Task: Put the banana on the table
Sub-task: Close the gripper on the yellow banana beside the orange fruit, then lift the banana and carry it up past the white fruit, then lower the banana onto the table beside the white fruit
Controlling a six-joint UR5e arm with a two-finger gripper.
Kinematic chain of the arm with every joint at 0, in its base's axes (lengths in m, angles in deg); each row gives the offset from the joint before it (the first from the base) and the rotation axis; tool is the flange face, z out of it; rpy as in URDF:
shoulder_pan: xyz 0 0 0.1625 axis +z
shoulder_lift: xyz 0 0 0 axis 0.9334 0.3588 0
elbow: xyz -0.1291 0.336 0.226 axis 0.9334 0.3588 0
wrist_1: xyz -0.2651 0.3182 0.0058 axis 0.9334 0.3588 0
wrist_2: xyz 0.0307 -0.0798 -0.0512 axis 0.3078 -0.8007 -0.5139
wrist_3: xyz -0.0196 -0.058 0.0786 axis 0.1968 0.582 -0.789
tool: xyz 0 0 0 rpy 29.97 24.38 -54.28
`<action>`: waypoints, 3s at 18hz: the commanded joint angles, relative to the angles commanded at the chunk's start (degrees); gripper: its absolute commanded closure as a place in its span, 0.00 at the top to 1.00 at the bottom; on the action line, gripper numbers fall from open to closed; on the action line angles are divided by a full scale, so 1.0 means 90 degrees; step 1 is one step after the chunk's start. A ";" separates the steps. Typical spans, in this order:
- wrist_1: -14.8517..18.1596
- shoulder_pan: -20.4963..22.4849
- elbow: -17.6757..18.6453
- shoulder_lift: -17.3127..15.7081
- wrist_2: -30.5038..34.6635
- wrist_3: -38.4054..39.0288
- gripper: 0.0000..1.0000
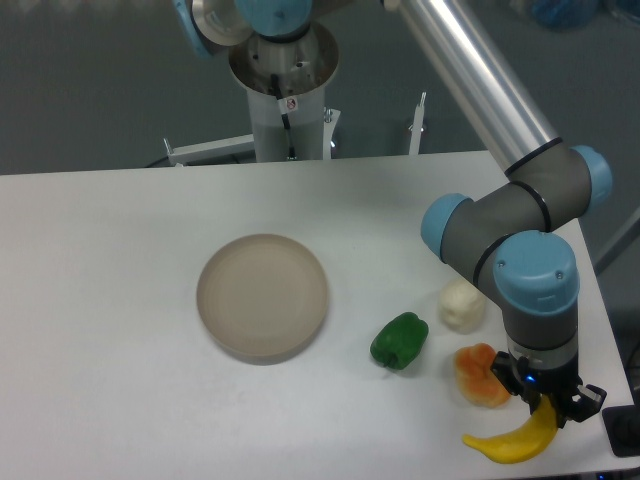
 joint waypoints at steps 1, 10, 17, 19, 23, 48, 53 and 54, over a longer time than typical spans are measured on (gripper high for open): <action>-0.0039 0.0000 -0.0020 0.0019 0.0000 0.0019 0.29; -0.0049 0.0000 0.0058 -0.0126 -0.0029 -0.0010 0.29; 0.0039 0.0088 0.0945 -0.0848 -0.0020 -0.0117 0.30; 0.0078 0.0165 0.1316 -0.1189 -0.0010 -0.0272 0.30; 0.0166 0.0351 0.2243 -0.1932 -0.0020 -0.0702 0.29; 0.0029 0.0888 0.6299 -0.3916 -0.0322 -0.0918 0.29; -0.0340 0.0869 0.6318 -0.3448 -0.0361 -0.0782 0.29; -0.0400 0.0859 0.6308 -0.3370 -0.0361 -0.0656 0.29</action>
